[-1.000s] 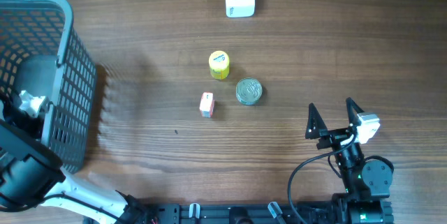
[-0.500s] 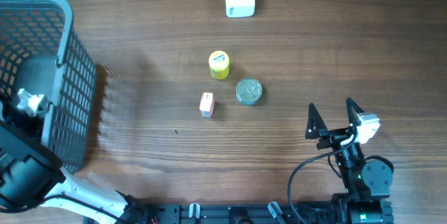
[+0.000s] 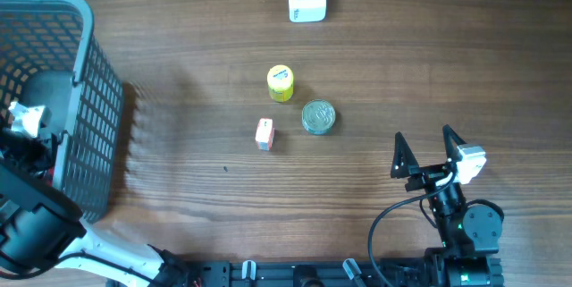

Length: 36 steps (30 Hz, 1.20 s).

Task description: Scan the item barcode

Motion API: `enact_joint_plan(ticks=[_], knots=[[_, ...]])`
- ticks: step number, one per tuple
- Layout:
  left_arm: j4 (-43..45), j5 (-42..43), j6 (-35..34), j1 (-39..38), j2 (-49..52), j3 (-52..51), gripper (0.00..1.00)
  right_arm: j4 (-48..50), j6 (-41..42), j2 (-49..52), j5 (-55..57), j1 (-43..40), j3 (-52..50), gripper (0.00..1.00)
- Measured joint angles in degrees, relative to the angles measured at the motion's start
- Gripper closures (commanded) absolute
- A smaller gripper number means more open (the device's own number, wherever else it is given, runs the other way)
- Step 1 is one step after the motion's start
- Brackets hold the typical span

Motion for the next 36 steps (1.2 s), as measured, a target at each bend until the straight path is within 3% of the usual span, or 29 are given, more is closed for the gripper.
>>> enact_joint_plan(ticks=[11,21,29,32,36], knots=[[12.98,14.49,-15.41,-0.98,0.66,-0.31,0.96,0.00,0.00,0.00,0.00,0.00,0.00,0.00],[14.78,15.87,-16.04,-12.63,-0.13,-0.22,0.96,0.00,0.00,0.00,0.00,0.00,0.00,0.00],[15.28,15.65,-27.41,-14.49,-17.05,11.43,0.96,0.00,0.00,0.00,0.00,0.00,0.00,0.00],[16.50,15.19,-30.23,-14.38,-26.45,12.24,0.96,0.00,0.00,0.00,0.00,0.00,0.00,0.00],[20.24,17.88,-39.56,-14.32,-37.13,12.26,0.96,0.02,0.00,0.00,0.00,0.00,0.00,0.00]])
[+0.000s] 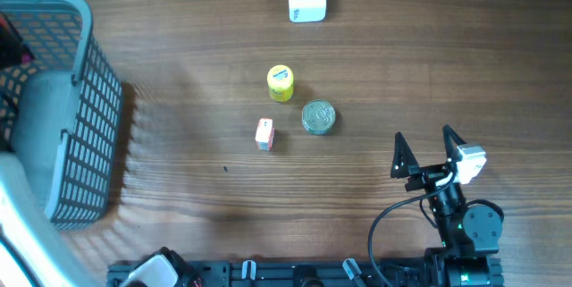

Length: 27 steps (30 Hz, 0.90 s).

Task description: Scan the item barcode

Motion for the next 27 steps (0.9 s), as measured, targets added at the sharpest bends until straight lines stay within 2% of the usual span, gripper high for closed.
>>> enact_joint_plan(ticks=[3,6,11,17,19,23,27], knots=[[1.68,12.44,-5.55,-1.53,-6.56,0.11,0.96,-0.02,0.00,0.00,0.00,0.00,0.00,0.00],[-1.75,19.82,-7.30,-9.07,-8.24,0.55,0.96,0.00,0.00,0.02,0.00,0.00,0.00,0.00],[-7.72,22.91,-7.91,-26.62,-2.32,0.55,0.96,0.00,0.00,0.02,0.00,0.00,0.00,0.00],[-10.36,25.62,-8.66,-41.03,9.25,0.48,0.96,-0.02,0.00,0.02,0.00,0.00,0.00,0.00],[-9.86,31.98,-9.29,-42.56,13.35,0.48,0.96,-0.02,0.00,0.00,0.00,0.00,0.00,0.00],[-7.32,50.75,-9.97,-42.56,19.21,0.37,0.96,-0.02,0.00,0.02,0.00,0.00,0.00,0.00],[-6.91,62.49,-16.02,-40.70,19.74,0.37,0.96,-0.02,0.00,0.02,0.00,0.00,0.00,0.00]])
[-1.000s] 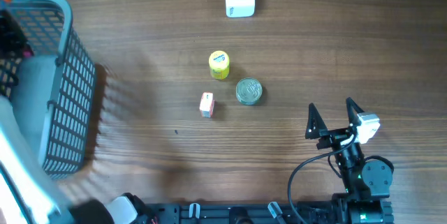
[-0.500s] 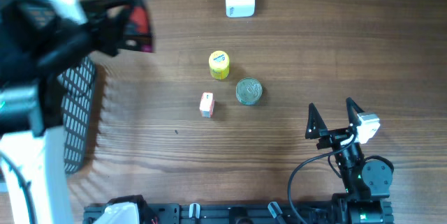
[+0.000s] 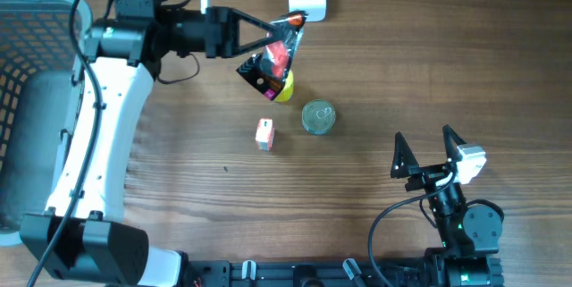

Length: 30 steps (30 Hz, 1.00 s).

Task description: Scan the item barcode

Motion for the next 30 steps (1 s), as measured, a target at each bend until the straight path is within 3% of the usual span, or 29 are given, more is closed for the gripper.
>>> enact_joint_plan(ticks=[6,11,16,22,30], knots=[[0.09,3.13,-20.31,2.64,0.00,0.00,0.96,0.00,0.00,-0.02,0.00,0.00,0.00,0.00],[0.07,-5.81,-49.77,2.75,0.00,0.00,0.96,0.02,0.00,0.00,0.00,0.00,0.00,0.00],[0.07,-10.36,-71.41,2.75,0.00,0.00,0.96,0.02,0.00,0.00,0.00,0.00,0.00,0.00],[0.07,-11.23,-85.44,2.75,0.00,0.00,0.96,0.02,0.00,0.00,0.00,0.00,0.00,0.00],[-0.79,-11.23,-97.31,2.75,0.00,0.00,0.96,0.02,0.00,0.00,0.00,0.00,0.00,0.00]])
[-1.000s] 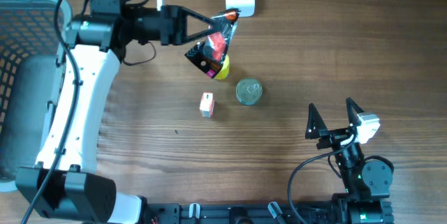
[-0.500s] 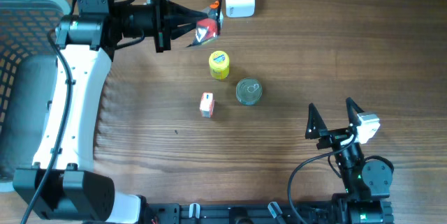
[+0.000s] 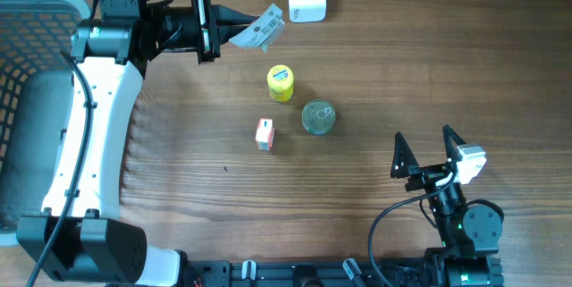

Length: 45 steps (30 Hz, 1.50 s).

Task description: Scan the item barcode

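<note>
In the overhead view my left gripper point(image 3: 239, 33) is shut on a flat packet point(image 3: 261, 29) whose white barcode label faces up. The packet hangs just left of the white scanner at the table's far edge, not touching it. My right gripper point(image 3: 422, 148) stands open near the front right, with nothing between its fingers.
A grey mesh basket point(image 3: 40, 108) fills the left side, under my left arm. A yellow-lidded jar point(image 3: 281, 82), a round tin point(image 3: 318, 116) and a small orange-and-white box point(image 3: 264, 133) lie on the wooden table point(image 3: 429, 63) at its middle.
The packet in my left gripper has turned from its dark and red side to its white barcode label. The gripper has shifted a little back and left, off the yellow jar. The right arm stayed put.
My left arm was low over the basket at the left edge, then mostly out of sight. Then it reached over the table's middle holding a dark and red packet near the scanner. Now the packet's label side faces up beside the scanner.
</note>
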Motion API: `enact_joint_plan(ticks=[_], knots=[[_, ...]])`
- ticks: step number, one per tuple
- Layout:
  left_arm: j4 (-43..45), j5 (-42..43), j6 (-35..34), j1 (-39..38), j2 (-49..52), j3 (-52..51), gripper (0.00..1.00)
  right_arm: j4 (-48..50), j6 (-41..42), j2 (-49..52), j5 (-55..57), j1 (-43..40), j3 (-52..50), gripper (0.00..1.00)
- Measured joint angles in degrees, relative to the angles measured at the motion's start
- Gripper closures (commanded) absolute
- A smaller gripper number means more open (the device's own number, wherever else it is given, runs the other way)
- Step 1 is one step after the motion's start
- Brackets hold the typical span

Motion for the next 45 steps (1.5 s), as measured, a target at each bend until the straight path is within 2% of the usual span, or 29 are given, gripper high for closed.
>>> enact_joint_plan(ticks=[6,15,17,19,23,25,30,33,34,36,39,45], knots=[[0.00,0.00,-6.34,0.00,0.00,0.00,0.96,-0.02,0.02,0.00,0.00,0.00,0.00,0.00],[0.04,0.00,-6.91,0.00,0.00,0.00,0.96,-0.02,0.00,0.00,0.00,0.00,0.00,0.00],[1.33,-0.76,-5.20,0.00,0.00,0.00,0.96,0.00,0.00,0.00,0.00,0.00,0.00,0.00],[3.56,-3.98,-0.90,-0.24,0.00,0.00,0.96,-0.02,0.00,0.00,0.00,0.00,0.00,0.00],[4.74,-16.33,17.81,-2.60,0.00,0.00,0.96,-0.02,0.00,0.00,0.00,0.00,0.00,0.00],[9.16,-22.67,27.54,-4.63,0.02,-0.07,0.96,-0.02,0.00,0.00,0.00,0.00,0.00,0.00],[15.76,-34.45,43.45,-8.85,0.00,-0.04,0.96,-0.02,0.00,0.00,0.00,0.00,0.00,0.00],[15.85,-46.97,51.10,-12.44,0.02,-0.04,0.96,-0.02,0.02,0.00,0.00,0.00,0.00,0.00],[16.02,-53.77,54.55,-14.40,0.02,-0.04,0.96,-0.02,0.00,0.00,0.00,0.00,0.00,0.00],[19.56,-62.73,59.71,-17.18,0.35,-0.13,0.96,0.00,0.00,0.00,0.00,0.00,0.00,0.00],[24.35,-71.12,64.06,-19.61,1.49,-0.13,0.96,0.00,0.00,0.00,0.00,0.00,0.00,0.00],[34.51,-79.19,67.10,-20.28,10.12,-0.11,0.96,0.00,0.00,0.00,0.00,0.00,0.00,0.00]])
